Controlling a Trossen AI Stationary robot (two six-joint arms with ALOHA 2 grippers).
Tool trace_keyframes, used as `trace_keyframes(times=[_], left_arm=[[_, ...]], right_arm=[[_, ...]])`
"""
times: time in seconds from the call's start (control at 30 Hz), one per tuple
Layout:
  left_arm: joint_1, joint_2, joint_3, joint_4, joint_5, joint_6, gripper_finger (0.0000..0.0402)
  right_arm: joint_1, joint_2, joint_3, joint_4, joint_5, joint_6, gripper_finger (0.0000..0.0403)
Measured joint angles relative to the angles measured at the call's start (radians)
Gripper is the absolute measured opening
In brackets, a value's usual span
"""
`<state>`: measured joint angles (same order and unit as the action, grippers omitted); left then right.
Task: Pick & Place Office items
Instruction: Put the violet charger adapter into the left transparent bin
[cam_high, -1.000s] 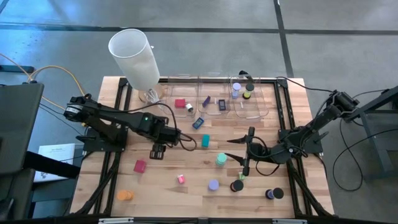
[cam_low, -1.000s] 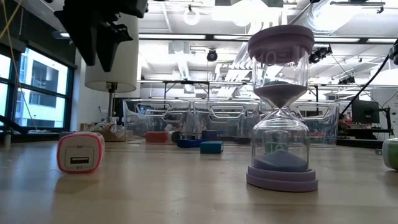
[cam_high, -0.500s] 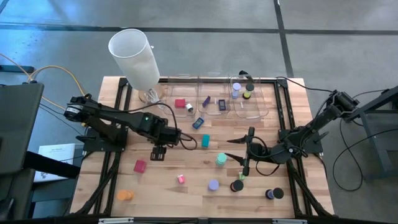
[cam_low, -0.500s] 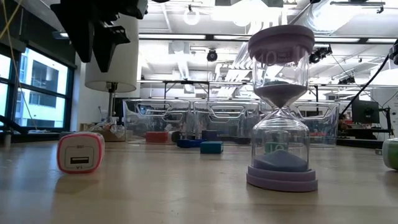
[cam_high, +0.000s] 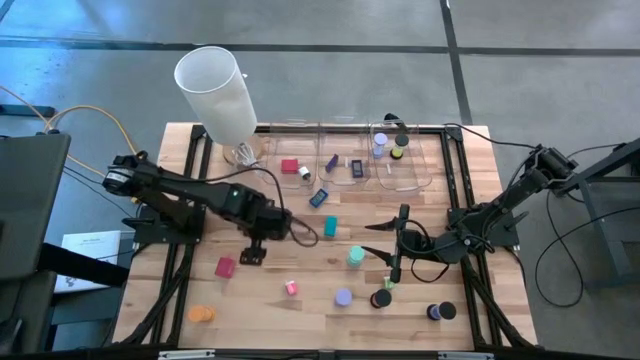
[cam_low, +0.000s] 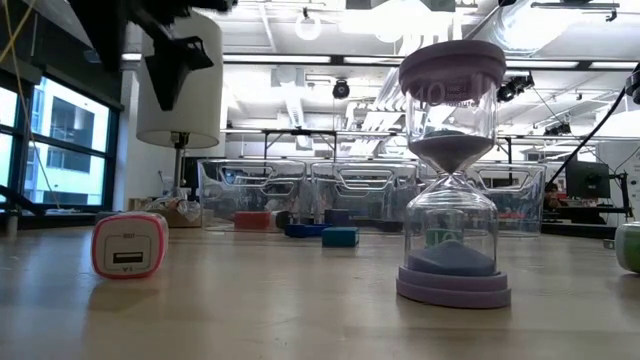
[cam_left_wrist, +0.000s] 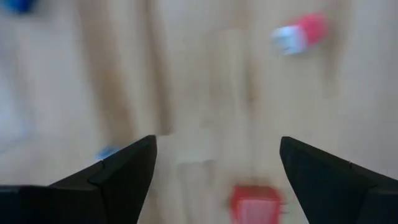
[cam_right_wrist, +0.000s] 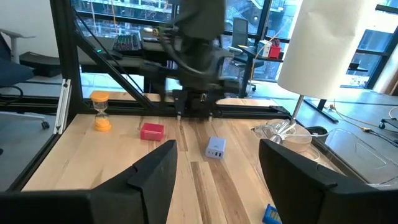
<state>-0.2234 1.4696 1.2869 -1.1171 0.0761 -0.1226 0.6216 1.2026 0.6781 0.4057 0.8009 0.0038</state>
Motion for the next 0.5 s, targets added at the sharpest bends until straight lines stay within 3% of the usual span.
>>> trace_keyframes(times=[0.1, 0.5], left_arm=[[-0.024, 0.000, 0.000, 0.053, 0.048, -0.010, 0.0333], [-0.048, 0.000, 0.000, 0.201, 0.043, -0.004, 0.0333]], right_arm=[[0.000, 0.000, 0.000, 0.000, 0.000, 0.000, 0.0217], [0.000, 0.000, 0.000, 0.000, 0.000, 0.000, 0.0217]])
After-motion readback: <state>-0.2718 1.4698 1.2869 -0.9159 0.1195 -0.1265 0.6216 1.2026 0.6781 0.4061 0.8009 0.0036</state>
